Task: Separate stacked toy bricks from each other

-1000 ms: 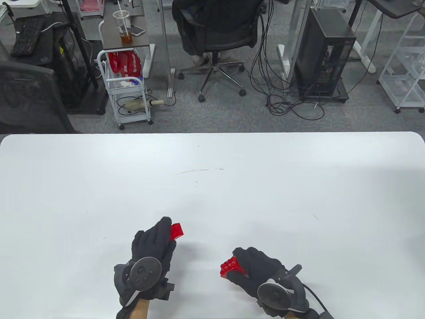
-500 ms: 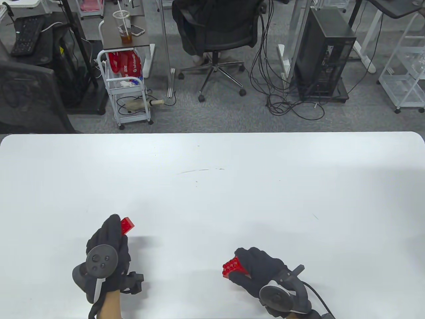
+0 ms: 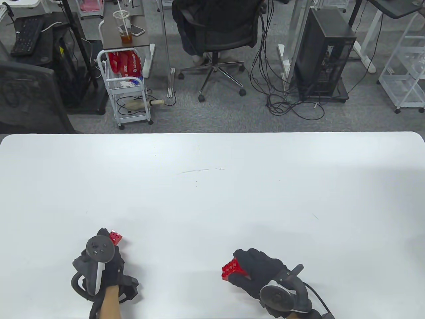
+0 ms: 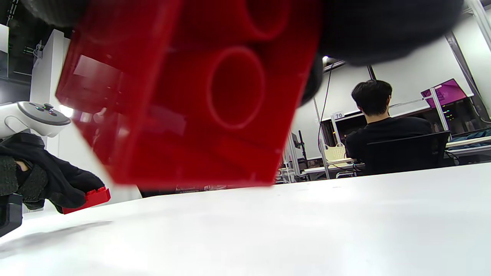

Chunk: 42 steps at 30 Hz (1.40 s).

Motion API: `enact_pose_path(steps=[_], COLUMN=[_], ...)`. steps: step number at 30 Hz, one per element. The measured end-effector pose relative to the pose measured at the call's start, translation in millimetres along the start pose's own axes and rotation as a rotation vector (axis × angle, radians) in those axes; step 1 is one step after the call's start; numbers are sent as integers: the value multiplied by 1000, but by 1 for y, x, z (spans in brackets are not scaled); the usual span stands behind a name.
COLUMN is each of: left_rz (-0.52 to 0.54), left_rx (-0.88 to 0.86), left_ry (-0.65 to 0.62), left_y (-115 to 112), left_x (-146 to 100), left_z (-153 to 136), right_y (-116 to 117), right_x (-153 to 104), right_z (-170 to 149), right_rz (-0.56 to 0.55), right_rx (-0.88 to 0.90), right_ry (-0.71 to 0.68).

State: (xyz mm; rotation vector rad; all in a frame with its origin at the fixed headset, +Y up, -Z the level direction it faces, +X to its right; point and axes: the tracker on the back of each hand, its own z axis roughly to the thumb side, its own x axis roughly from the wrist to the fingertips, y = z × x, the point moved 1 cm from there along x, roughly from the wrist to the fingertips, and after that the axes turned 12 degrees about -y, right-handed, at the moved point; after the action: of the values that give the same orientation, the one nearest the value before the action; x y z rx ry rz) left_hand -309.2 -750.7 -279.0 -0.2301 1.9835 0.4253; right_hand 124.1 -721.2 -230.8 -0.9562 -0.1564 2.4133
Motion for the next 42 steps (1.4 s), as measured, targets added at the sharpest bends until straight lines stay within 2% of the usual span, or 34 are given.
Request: enact_pose_path(steps=[7, 12, 24, 28, 32, 36, 42], left_rz=[-37, -121, -158, -134, -46, 46, 75], left_rx=[64, 107, 181, 162, 118, -12, -166], left_ry=[32, 59, 64, 45, -56, -251, -559], left_y=[-8, -18, -23, -21, -10, 5, 13], left_x=[2, 5, 3, 0, -8, -22, -48], left_z=[0, -1, 5, 6, 20, 45, 80], right_y=[0, -4, -13, -13, -14, -15, -15], right_x=[0, 1, 2, 2, 3, 3, 3], right_z=[1, 4, 12, 11, 6, 2, -2], right_rz=[5, -12, -52, -54, -66, -88, -110], right_rx=[17, 36, 106, 108, 105, 103, 100], right_ry=[-4, -21, -42, -38, -18, 12, 44])
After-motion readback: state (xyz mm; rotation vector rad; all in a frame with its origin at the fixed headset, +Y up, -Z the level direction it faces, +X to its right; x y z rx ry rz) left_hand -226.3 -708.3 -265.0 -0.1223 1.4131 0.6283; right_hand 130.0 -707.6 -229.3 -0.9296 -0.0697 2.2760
